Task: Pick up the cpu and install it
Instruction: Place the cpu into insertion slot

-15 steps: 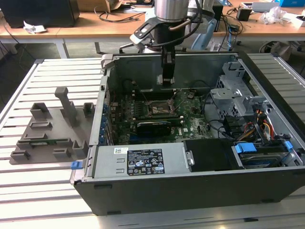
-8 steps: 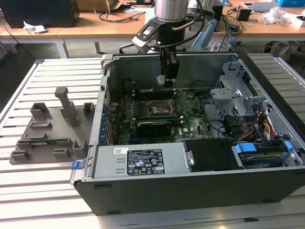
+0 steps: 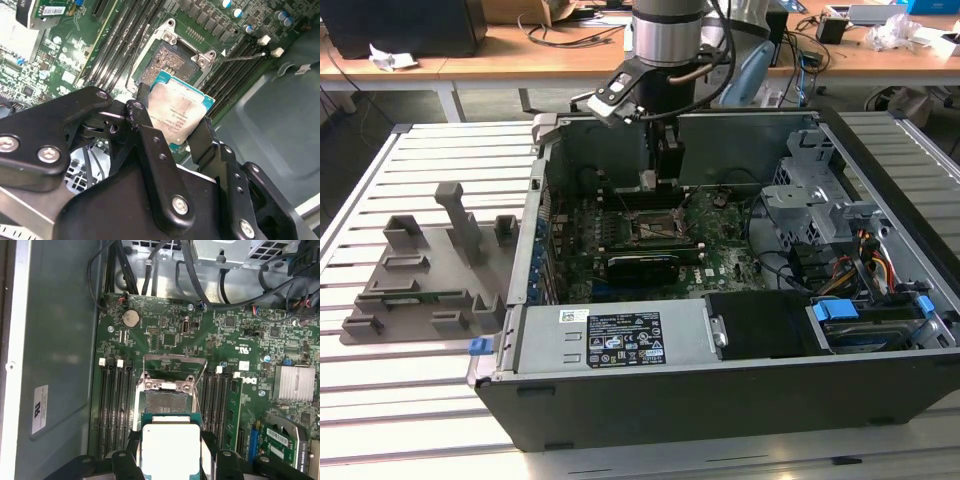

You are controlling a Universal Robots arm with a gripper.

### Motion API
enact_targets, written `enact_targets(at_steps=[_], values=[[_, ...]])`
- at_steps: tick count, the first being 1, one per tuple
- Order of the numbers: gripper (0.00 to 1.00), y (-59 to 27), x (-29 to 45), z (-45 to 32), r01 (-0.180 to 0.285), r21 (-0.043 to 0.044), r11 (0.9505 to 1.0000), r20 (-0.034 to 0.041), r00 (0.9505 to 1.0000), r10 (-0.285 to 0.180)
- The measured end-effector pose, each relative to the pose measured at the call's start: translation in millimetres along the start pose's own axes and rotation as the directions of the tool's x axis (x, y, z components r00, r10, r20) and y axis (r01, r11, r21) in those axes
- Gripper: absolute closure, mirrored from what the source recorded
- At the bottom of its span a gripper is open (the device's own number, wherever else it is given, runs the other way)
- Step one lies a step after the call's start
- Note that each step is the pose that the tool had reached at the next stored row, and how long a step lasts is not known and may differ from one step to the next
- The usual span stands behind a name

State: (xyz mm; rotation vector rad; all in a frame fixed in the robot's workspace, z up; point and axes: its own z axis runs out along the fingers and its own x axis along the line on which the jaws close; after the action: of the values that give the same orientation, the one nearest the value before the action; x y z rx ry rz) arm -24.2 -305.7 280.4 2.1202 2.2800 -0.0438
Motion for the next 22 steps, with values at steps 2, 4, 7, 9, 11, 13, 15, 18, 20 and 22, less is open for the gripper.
enact_targets(at_steps=[2,4,7,9,11,13,15,18,20,22], values=[[0.45,0.0,0.3,7.5,0.000,-0.0001,1.0000,-0.0002,1.0000,0.000],[0.45,0.0,0.4,11.7,0.000,0.0001,1.0000,0.0001,1.0000,0.000],[0.45,0.2,0.8,18.7,0.000,-0.0001,1.0000,-0.0001,1.0000,0.000],[0.45,0.3,1.0,26.7,0.000,0.0000,1.0000,-0.0001,1.0000,0.000],[0.45,0.3,1.2,30.6,0.000,0.0000,1.0000,0.0000,1.0000,0.000],[0.45,0.4,1.6,39.9,0.000,-0.0001,1.0000,-0.0001,1.0000,0.000],[0.45,0.3,1.8,45.8,0.000,0.0001,1.0000,0.0000,1.0000,0.000],[0.45,0.3,1.9,50.7,-0.004,0.0005,1.0000,0.0062,1.0000,0.004],[0.45,0.4,1.9,52.1,-0.028,0.0011,0.9996,0.0126,0.9995,0.028],[0.45,0.8,2.1,56.1,-0.054,0.0020,0.9986,0.0131,0.9985,0.054]])
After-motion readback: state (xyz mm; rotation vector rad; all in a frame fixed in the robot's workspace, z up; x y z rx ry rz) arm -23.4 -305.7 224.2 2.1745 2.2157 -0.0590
